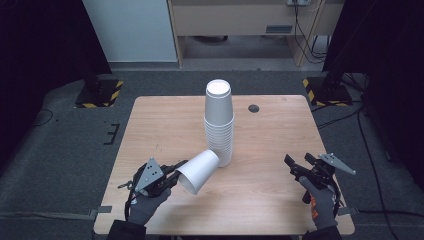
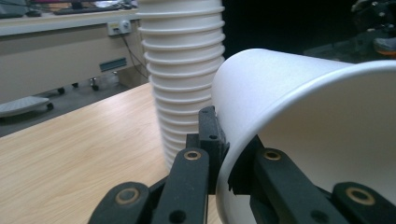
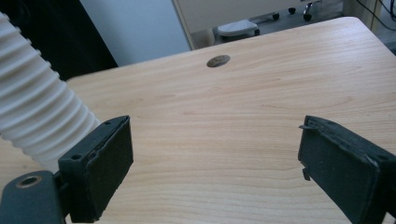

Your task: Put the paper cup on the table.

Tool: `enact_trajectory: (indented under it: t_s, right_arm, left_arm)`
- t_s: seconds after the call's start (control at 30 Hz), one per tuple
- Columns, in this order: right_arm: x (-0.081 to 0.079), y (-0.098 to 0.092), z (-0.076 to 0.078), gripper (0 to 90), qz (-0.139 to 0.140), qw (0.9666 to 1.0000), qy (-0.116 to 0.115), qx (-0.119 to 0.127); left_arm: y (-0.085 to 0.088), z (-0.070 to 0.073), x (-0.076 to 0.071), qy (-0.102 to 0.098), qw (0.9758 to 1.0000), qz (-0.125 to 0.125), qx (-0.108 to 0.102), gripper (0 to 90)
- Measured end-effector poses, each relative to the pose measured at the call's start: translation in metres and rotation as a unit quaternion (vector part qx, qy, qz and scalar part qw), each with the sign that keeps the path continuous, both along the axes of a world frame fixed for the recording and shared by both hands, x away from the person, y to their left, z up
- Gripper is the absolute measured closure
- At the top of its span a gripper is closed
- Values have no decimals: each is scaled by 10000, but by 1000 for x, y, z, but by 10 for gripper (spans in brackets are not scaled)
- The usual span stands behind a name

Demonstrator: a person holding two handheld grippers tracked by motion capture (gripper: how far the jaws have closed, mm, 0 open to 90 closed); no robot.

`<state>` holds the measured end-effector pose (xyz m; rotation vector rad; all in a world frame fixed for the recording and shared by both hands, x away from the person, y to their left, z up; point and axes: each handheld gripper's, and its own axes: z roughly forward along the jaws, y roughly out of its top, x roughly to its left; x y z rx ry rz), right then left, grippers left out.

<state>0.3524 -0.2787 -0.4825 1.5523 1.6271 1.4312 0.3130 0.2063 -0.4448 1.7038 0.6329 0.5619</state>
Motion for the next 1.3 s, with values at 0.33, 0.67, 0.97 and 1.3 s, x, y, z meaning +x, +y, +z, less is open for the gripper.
enact_trajectory:
  t_s: [0.33,0.67,0.97,1.3]
  right_arm:
    - [6,6,-12,97,241,9941,307,-1012]
    - [8,6,-25,99,271,9858,651,-1527]
    - [10,5,-38,94,366,9776,902,-1867]
    - [12,9,-49,81,530,9667,1116,-2242]
  left_arm:
    - [27,-1,1,114,9988,468,94,861]
    - [62,2,0,267,9942,1017,216,863]
    - [97,7,2,548,9847,1629,280,863]
    - [117,7,5,1011,9727,2034,481,863]
